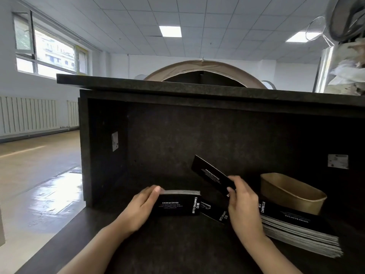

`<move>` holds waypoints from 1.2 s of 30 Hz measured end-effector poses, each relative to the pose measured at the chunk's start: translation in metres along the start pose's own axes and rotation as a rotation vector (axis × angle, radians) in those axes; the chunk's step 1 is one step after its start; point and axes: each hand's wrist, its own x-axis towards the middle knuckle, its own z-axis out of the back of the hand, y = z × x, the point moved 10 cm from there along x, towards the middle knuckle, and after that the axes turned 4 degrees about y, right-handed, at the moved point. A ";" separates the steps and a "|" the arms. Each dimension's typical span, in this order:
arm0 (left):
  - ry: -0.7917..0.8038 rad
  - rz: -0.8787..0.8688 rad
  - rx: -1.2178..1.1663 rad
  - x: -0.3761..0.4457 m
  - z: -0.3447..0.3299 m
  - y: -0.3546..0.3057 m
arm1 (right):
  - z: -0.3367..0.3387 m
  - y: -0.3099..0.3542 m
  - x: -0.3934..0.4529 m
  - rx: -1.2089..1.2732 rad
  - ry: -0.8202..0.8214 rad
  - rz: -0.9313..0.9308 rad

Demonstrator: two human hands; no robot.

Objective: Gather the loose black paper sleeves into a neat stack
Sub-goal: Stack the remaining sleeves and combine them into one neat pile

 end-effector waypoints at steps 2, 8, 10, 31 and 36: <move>-0.002 0.011 -0.063 -0.002 -0.001 -0.002 | 0.001 0.003 0.001 0.111 -0.012 0.032; 0.031 0.017 -0.105 -0.004 -0.003 -0.003 | -0.032 -0.009 0.001 0.339 0.206 -0.044; 0.046 -0.003 -0.078 -0.004 -0.005 -0.006 | -0.033 -0.010 0.002 0.393 0.191 -0.050; 0.075 -0.201 0.267 0.001 -0.015 -0.018 | -0.081 -0.018 -0.010 0.086 0.564 -0.131; -0.012 -0.142 0.294 0.005 0.008 -0.005 | -0.081 -0.053 -0.026 -0.197 0.718 -0.252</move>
